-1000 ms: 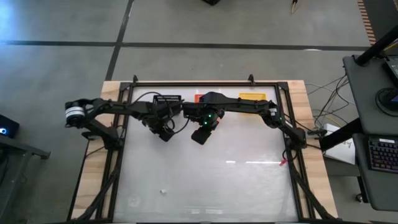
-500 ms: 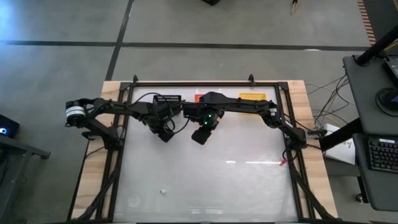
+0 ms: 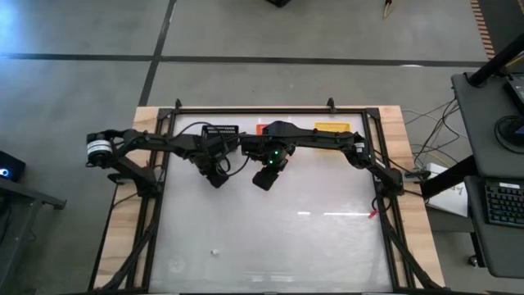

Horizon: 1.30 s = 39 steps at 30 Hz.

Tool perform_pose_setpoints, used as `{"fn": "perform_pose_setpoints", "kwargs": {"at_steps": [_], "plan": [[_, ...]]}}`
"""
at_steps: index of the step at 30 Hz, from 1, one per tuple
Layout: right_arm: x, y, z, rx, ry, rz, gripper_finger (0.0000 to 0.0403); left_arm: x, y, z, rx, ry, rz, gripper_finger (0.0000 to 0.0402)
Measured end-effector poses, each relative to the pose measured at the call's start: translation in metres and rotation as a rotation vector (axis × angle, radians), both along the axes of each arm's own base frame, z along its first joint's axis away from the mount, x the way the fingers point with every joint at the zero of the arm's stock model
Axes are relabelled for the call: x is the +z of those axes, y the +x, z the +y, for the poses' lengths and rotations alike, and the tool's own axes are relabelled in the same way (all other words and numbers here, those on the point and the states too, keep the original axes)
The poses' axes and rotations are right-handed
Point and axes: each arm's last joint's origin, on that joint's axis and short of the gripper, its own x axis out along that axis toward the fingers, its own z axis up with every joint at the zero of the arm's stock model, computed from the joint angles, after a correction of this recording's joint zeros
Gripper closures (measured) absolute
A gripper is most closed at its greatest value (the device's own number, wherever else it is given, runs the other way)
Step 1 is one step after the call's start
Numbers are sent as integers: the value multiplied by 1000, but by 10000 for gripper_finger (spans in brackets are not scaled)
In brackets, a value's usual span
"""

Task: Sort Halloween decoration
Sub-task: Put the witch hat toy into the yellow bin

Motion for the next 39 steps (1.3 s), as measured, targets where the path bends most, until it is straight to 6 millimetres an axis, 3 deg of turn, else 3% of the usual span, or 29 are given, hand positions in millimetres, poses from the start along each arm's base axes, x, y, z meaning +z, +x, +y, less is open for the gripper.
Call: {"fn": "perform_pose_setpoints", "kwargs": {"at_steps": [7,11,19,29,39], "plan": [[2,-2,1,-12,-2,3,284,19,8,-1,-89,-5,-75,373],[14,-7,4,-19,-35,-21,284,34,13,0,-108,17,-131,376],[62,-34,10,-126,-195,-120,284,63,23,2,-163,67,-246,391],[119,-77,16,-287,-370,-277,284,81,34,6,-237,120,-312,401],[144,-100,15,-341,-456,-352,284,102,46,11,-265,181,-413,402]]}}
